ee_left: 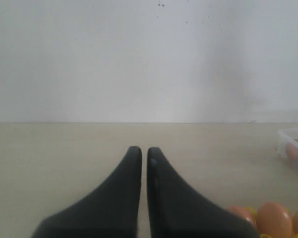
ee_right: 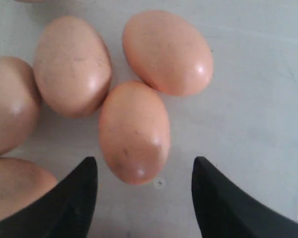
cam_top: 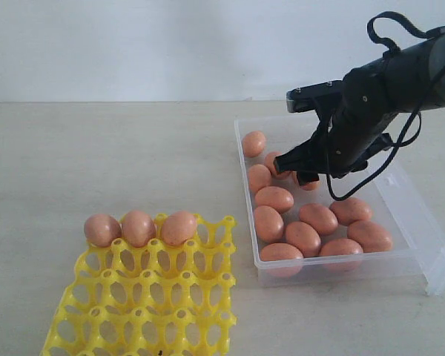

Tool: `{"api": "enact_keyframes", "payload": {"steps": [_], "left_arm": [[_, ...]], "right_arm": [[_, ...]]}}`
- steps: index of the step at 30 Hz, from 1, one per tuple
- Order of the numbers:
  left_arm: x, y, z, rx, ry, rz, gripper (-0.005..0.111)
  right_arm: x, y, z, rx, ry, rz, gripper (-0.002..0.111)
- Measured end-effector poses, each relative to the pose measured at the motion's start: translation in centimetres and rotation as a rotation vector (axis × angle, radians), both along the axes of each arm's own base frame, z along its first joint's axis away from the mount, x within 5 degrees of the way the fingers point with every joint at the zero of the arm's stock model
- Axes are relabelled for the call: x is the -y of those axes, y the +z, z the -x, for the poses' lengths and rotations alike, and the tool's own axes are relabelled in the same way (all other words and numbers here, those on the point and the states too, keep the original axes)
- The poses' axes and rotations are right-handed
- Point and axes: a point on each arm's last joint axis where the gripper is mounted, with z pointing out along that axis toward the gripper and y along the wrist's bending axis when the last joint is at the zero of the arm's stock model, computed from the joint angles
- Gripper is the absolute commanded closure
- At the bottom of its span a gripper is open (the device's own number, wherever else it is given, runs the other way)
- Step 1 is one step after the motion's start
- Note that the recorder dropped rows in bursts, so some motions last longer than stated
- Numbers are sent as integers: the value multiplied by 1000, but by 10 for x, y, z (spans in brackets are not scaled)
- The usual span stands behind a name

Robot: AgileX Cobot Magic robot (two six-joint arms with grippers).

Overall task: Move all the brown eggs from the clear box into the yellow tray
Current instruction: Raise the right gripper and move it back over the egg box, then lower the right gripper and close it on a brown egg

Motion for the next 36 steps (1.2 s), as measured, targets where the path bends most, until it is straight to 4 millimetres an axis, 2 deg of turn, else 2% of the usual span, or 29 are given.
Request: {"api": "enact_keyframes", "payload": {"steps": [10,23,25,29,31,32,36], "left_arm": [[0,0,0,0,0,0,103],[0,0,0,0,0,0,103],[0,0,0,0,0,0,103],[0,0,0,0,0,0,103],[0,0,0,0,0,0,103],[0,0,0,0,0,0,103],[0,0,0,0,0,0,103]], "right_arm": [[-5,3,-7,86,39,-45,60],[-7,-25,-11,44,41,-37,60],[-7,-26,-11,42,41,-37,67],[-7,-26,-11,44,41,-37,95],[-7,-26,-11,45,41,-38,105],[-7,-26,-12,47,42,-38,108],[-7,-26,-12,49,42,-39,108]]}}
